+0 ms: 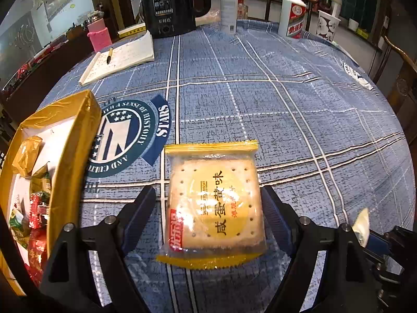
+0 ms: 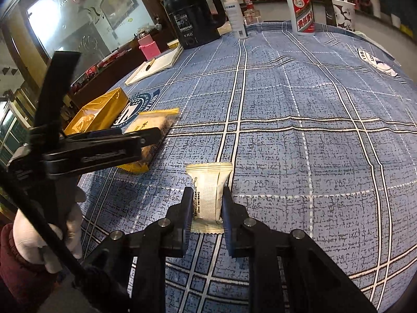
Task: Organize snacks
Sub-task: 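Grasp the yellow salted-egg cracker packet with the left gripper, then lift the cracker packet toward the box with the left gripper while the right holds the white snack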
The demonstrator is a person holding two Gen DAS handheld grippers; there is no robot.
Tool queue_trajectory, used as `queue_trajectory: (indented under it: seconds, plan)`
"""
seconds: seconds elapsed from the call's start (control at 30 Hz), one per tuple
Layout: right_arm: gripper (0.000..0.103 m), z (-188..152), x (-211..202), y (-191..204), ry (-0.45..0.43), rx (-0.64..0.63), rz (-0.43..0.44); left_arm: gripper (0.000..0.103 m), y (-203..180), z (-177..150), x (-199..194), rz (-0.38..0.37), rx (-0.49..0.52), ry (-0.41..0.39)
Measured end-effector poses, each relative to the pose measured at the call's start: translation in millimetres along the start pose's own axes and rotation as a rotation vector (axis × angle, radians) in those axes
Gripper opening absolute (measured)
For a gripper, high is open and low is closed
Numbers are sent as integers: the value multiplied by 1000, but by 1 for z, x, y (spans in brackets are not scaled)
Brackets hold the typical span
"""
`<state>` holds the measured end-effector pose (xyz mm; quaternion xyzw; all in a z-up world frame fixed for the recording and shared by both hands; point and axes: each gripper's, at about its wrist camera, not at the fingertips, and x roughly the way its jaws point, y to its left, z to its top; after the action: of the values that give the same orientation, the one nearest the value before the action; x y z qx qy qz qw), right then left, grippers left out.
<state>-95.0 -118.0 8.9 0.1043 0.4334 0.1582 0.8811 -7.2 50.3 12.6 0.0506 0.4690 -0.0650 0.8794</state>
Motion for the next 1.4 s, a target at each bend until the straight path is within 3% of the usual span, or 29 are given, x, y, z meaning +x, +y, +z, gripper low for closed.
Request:
queue_trajectory:
  seconds: [0.13, 0.27, 0.4, 0.43, 0.53, 0.73, 1.07, 1.4]
  plan:
    - [20, -1, 0, 0, -4, -3, 0, 84, 5, -3, 7, -26, -8, -11]
    - [20, -1, 0, 0, -6, -8, -4, 93, 1, -2, 11, -45, 20, -1]
    - [20, -2, 0, 2, -9, -17, -16, 93, 1, -2, 11, -44, 20, 1]
    - [20, -1, 0, 2, -9, -18, -16, 92, 1, -2, 11, -44, 17, 0]
    - [20, -1, 0, 2, -9, -19, -17, 70, -3, -4, 5, -43, 29, -18]
    - [20, -2, 0, 9, -14, -52, -58, 70, -8, -10, -4, -56, 38, -17]
    - [19, -3, -4, 12, -40, -33, -120, 70, 8, -33, -63, -157, -70, -127]
    - [19, -11, -20, 19, -83, -14, -181, 70, 16, -58, -118, -182, -105, -245]
